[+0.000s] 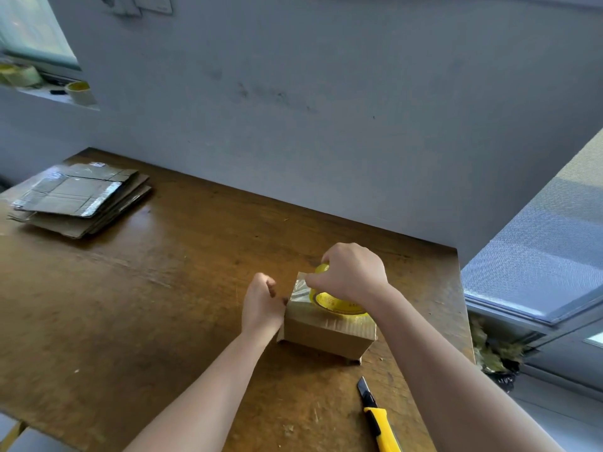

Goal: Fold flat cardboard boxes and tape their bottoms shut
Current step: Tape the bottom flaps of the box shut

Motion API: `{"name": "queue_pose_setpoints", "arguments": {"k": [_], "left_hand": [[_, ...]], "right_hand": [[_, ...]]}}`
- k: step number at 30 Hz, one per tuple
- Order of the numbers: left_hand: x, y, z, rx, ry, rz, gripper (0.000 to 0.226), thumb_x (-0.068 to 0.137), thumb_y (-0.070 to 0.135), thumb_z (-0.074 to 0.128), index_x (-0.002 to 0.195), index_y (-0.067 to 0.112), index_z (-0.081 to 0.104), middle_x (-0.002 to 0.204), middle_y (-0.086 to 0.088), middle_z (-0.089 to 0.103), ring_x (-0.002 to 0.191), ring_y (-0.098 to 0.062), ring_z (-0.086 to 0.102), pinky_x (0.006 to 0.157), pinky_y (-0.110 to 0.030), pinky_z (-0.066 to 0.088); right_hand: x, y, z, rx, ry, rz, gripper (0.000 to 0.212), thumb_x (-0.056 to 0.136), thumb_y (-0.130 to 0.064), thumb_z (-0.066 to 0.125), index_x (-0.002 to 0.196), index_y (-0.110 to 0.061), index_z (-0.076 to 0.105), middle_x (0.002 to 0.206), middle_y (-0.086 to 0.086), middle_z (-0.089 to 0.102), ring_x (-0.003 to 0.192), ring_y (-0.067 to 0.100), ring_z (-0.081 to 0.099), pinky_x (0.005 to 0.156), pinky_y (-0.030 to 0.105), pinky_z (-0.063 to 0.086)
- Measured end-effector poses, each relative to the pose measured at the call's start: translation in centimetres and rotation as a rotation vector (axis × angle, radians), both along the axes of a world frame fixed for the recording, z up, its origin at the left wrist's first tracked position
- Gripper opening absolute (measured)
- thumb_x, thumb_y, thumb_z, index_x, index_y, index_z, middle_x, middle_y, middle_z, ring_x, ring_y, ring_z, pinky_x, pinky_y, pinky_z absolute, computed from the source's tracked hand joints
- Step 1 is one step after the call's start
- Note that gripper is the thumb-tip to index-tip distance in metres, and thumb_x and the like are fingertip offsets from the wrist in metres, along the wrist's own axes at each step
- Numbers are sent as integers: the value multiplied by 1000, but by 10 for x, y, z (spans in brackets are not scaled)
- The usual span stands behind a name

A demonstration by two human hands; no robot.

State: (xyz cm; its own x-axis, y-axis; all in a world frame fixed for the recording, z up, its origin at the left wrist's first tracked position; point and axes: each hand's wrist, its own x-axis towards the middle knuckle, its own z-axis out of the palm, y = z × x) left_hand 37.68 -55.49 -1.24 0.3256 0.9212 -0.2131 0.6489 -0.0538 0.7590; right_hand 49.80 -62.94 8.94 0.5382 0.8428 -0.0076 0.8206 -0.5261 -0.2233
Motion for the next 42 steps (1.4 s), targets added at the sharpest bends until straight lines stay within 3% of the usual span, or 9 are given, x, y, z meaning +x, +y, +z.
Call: {"name": "queue_pose_setpoints", "arguments": {"k": [4,8,11,14,18,22,25,34,42], "left_hand": [[1,-12,8,296,-67,-86,22,100,24,44,97,19,65,91,10,64,74,1,53,53,-5,36],[-1,-8,11,216,52,-183,39,100,42,33,81,24,62,90,0,69,68,-3,55,53,-11,33],[13,-8,10,-62,-84,-177,40,103,37,27,130,27,55,135,0,56,121,-18,52,91,-25,41],[24,-10,8,-258,-213,-166,43,103,32,26,143,26,41,144,-2,46,129,-20,42,96,-32,36],[30,-6,1,-143,-200,-214,31,102,31,26,117,31,53,116,1,59,87,-2,49,68,-25,38],[36,0,-9,-85,-145,-274,28,100,27,30,106,23,57,102,-1,64,86,-10,55,67,-28,42],[32,-14,-34,-64,-66,-311,23,99,28,35,105,24,56,103,-1,65,91,-19,56,72,-31,38],[39,-18,-46,41,-122,-344,20,97,26,32,95,29,52,93,4,62,87,-16,56,73,-33,42],[35,-21,-45,105,-93,-381,25,102,28,33,114,22,54,104,5,60,93,-13,54,74,-28,38]], "right_hand": [[-1,0,-1,12,-20,-8,42,73,-53,61,93,-18,74,91,-2,72,79,17,65,46,19,35],[-3,1,-2,14,-40,-14,43,75,-56,61,91,-18,74,89,-3,71,74,16,64,45,19,37],[-5,-1,-4,17,-38,-22,45,79,-58,57,91,-18,74,87,-3,71,73,17,63,47,20,39],[-5,-3,-4,42,-16,-9,51,85,-62,50,94,-17,74,87,-3,71,72,16,62,47,20,38],[15,-15,4,68,389,-29,47,83,-61,56,82,-17,72,73,-4,68,70,13,68,53,25,46],[35,-33,-1,185,762,-93,42,80,-61,64,70,-21,70,63,-9,63,58,5,60,56,24,48],[39,-47,-22,128,673,-64,40,83,-49,65,53,-23,62,50,-14,50,49,3,46,49,23,37],[53,-62,-42,146,689,-81,32,83,-53,63,76,-23,70,79,-2,69,73,15,66,60,31,55],[83,-87,-29,7,376,-25,49,65,-71,55,49,-25,55,38,-12,43,38,5,42,35,16,27]]}}
